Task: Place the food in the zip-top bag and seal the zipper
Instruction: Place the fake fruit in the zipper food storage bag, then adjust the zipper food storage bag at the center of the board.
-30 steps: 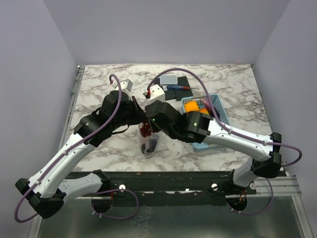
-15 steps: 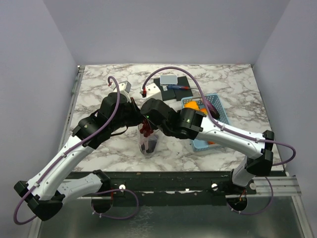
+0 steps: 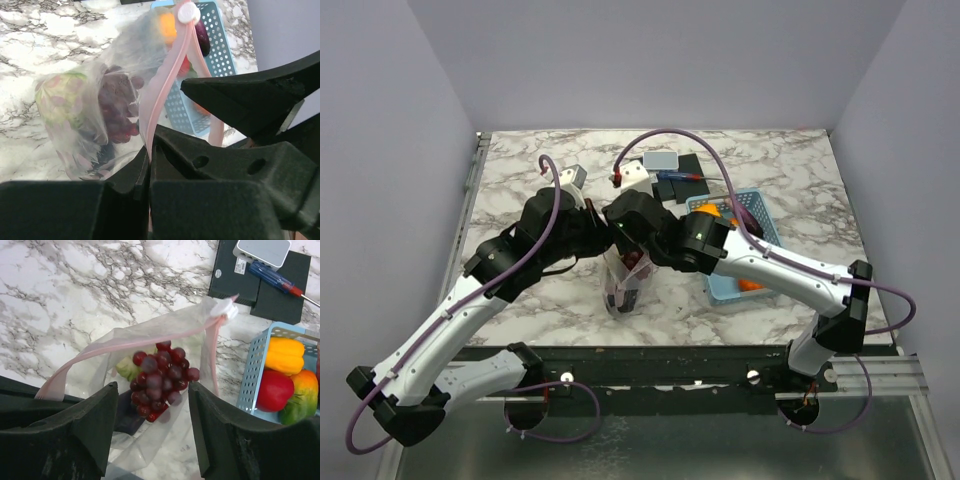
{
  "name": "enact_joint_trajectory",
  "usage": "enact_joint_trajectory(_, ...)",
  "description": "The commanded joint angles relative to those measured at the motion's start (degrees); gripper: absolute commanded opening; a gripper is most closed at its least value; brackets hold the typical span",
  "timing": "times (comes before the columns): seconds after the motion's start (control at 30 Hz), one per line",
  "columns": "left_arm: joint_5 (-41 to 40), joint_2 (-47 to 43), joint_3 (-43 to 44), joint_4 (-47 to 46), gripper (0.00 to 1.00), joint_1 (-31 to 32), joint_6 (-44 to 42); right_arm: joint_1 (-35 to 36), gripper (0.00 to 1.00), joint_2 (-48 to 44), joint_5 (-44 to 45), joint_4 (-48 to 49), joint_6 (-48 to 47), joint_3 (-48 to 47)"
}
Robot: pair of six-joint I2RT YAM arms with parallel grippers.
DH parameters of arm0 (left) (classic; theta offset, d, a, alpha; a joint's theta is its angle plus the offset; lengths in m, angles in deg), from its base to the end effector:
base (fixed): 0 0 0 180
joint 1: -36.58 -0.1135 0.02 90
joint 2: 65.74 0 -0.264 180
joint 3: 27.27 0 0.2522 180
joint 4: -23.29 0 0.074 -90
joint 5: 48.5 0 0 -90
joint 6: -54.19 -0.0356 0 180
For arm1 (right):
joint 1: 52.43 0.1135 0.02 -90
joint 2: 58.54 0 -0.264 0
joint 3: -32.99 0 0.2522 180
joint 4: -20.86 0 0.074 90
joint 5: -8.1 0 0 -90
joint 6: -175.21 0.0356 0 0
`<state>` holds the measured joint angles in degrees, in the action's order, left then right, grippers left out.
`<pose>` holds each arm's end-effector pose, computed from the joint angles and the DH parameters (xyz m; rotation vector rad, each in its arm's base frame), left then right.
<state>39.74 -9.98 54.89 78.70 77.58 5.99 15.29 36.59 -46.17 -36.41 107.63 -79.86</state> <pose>0.1465 -0.1259 0.3907 -0.0351 2.1902 -0.8279 0.1569 0.3282 0.3877 -0.5139 2.0588 0.2221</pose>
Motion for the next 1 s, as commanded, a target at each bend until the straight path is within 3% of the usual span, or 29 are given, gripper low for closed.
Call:
enact_joint_trajectory(0.0, 1.7, 1.0, 1.1, -2.0, 0.00, 0.4, 0.3, 0.3, 0.64, -3.1, 0.5, 1.2, -0.3, -2.6)
enact_joint_trajectory(0.37, 1.7, 3.5, 1.6, -2.9, 0.00, 0.4, -0.3, -0.6, 0.67, -13.3, -0.4, -1.4, 1.3, -0.2)
enact_joint_trajectory(0.6, 1.7, 3.9, 1.6, -3.6, 0.00, 0.4, 0.1, -1.4, 0.72, -18.5, -2.9, -0.7, 6.8, 7.9)
enact_joint_trajectory(0.97, 1.7, 3.3, 1.4, -3.8, 0.00, 0.4, 0.6, -5.3, 0.71, -16.2, -8.3, 3.7, 13.5, 17.0)
